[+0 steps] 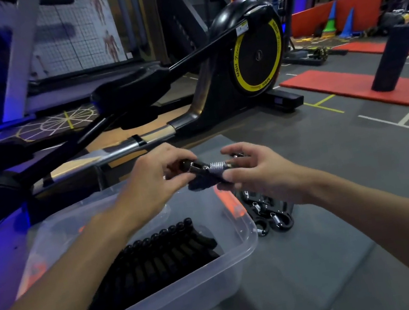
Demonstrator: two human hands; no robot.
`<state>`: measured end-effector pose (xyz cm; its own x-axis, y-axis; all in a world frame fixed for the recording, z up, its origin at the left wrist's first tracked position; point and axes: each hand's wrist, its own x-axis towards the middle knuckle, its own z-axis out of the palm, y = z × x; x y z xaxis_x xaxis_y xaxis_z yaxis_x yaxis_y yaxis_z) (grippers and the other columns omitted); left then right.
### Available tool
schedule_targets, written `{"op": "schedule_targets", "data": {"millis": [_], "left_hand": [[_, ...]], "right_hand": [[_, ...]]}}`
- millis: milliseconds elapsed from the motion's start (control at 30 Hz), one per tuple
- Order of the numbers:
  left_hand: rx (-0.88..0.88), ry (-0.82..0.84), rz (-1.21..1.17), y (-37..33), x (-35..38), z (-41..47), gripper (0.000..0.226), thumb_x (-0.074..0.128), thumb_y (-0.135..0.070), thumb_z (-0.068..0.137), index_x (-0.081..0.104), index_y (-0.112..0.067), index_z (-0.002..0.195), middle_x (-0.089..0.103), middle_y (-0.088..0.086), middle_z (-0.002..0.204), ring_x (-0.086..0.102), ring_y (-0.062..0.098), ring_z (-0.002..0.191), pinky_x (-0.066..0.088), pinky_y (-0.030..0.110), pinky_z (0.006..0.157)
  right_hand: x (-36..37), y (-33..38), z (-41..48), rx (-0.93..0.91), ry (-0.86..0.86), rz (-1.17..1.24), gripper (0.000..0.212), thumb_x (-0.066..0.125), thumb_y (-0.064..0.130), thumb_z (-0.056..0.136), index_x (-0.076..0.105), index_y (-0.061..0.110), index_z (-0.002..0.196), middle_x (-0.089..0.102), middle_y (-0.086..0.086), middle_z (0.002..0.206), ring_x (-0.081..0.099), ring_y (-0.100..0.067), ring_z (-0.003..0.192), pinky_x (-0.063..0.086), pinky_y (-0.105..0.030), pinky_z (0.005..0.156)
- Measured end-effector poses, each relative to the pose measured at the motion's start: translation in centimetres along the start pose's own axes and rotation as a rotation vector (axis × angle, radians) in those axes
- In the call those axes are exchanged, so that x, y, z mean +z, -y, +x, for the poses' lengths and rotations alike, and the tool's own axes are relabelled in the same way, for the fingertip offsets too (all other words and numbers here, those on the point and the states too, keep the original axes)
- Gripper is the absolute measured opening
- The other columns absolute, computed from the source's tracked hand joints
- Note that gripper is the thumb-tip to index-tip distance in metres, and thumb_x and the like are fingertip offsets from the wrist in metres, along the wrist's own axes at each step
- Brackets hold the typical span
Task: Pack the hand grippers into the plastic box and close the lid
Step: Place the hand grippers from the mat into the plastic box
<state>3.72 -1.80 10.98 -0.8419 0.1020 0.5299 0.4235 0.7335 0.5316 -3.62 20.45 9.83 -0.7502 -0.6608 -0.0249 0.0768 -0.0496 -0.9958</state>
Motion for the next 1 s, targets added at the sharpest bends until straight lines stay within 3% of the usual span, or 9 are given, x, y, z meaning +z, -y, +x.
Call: {"op": "schedule_targets", "data": {"millis": [100,233,367,400,467,567,800,900,1000], "left_hand": [[-0.059,-0.057,0.004,0.8,-0.3,-1.0,0.02,0.078,-0.021,0.079,0.07,-0.021,0.097,0.067,-0.005,0.086,0.064,0.013,0.081,0.053,0.039,0.079],[-0.198,-0.098,0.005,2.4,1.7,-1.3,0.014,0.081,-0.028,0.077,0.07,-0.022,0.084,0.064,0.003,0.067,0.062,0.022,0.064,0.053,0.043,0.066],[-0.383,-0.109,-0.046,4.7,4.9,-1.5,0.017,0.082,-0.027,0.075,0.066,-0.021,0.074,0.064,0.003,0.056,0.063,0.017,0.053,0.049,0.029,0.054],[-0.427,-0.098,-0.068,5.2,5.8,-1.5,0.019,0.082,-0.026,0.076,0.065,-0.018,0.073,0.065,0.004,0.056,0.065,0.015,0.051,0.05,0.026,0.054],[-0.497,-0.092,-0.104,6.1,7.3,-1.2,0.022,0.081,-0.024,0.077,0.064,-0.012,0.073,0.066,0.004,0.055,0.067,0.014,0.051,0.057,0.03,0.056],[-0.567,-0.079,-0.126,7.7,9.3,-0.5,0.024,0.081,-0.024,0.077,0.062,-0.01,0.072,0.066,0.004,0.053,0.068,0.017,0.051,0.06,0.04,0.061],[-0.555,0.063,0.102,11.0,12.2,0.4,0.027,0.08,-0.037,0.075,0.061,-0.017,0.071,0.061,-0.005,0.058,0.058,0.014,0.057,0.047,0.03,0.055],[-0.544,0.174,0.267,12.5,13.0,-0.2,0.029,0.075,-0.046,0.075,0.059,-0.022,0.069,0.059,-0.006,0.069,0.058,0.016,0.069,0.048,0.034,0.062],[-0.575,0.273,0.365,14.2,13.4,-1.6,0.03,0.073,-0.05,0.076,0.061,-0.023,0.074,0.061,-0.006,0.08,0.06,0.018,0.078,0.048,0.033,0.068]], "right_hand": [[-0.1,-0.9,1.5,0.003,-0.124,0.02,0.072,0.075,0.018,0.08,0.036,0.015,0.141,0.061,-0.017,0.122,0.072,-0.029,0.096,0.058,-0.031,0.081],[0.3,-3.7,2.8,0.052,-0.148,-0.419,0.066,0.064,0.035,0.091,0.034,0.017,0.148,0.052,-0.002,0.141,0.055,-0.013,0.122,0.048,-0.021,0.091],[1.1,-5.6,3.2,0.083,-0.111,-0.501,0.05,0.043,0.036,0.102,0.037,0.017,0.147,0.046,0.01,0.14,0.044,0.0,0.119,0.039,-0.003,0.082],[1.0,-6.3,3.4,0.095,-0.099,-0.511,0.05,0.039,0.038,0.103,0.034,0.018,0.149,0.043,0.01,0.144,0.041,0.002,0.121,0.036,-0.004,0.087],[0.8,-7.6,3.5,0.093,-0.076,-0.576,0.055,0.032,0.041,0.104,0.024,0.019,0.153,0.029,0.011,0.155,0.026,0.007,0.131,0.021,-0.012,0.106],[0.8,-9.0,3.8,0.07,-0.047,-0.682,0.058,0.025,0.044,0.104,0.014,0.022,0.156,0.008,0.015,0.161,0.005,0.012,0.139,0.002,-0.012,0.111],[-0.1,-10.2,4.3,0.044,-0.011,-0.716,0.063,0.03,0.048,0.101,0.009,0.024,0.156,0.001,0.02,0.161,0.0,0.013,0.141,0.003,-0.01,0.11],[-0.2,-10.7,4.5,0.029,-0.008,-0.722,0.068,0.034,0.051,0.099,0.008,0.024,0.156,0.001,0.02,0.161,0.003,0.01,0.143,0.006,-0.017,0.117],[-0.4,-10.8,4.6,0.028,-0.01,-0.77,0.067,0.034,0.049,0.1,0.009,0.022,0.156,0.001,0.021,0.161,0.001,0.013,0.142,0.003,-0.009,0.11]]}}
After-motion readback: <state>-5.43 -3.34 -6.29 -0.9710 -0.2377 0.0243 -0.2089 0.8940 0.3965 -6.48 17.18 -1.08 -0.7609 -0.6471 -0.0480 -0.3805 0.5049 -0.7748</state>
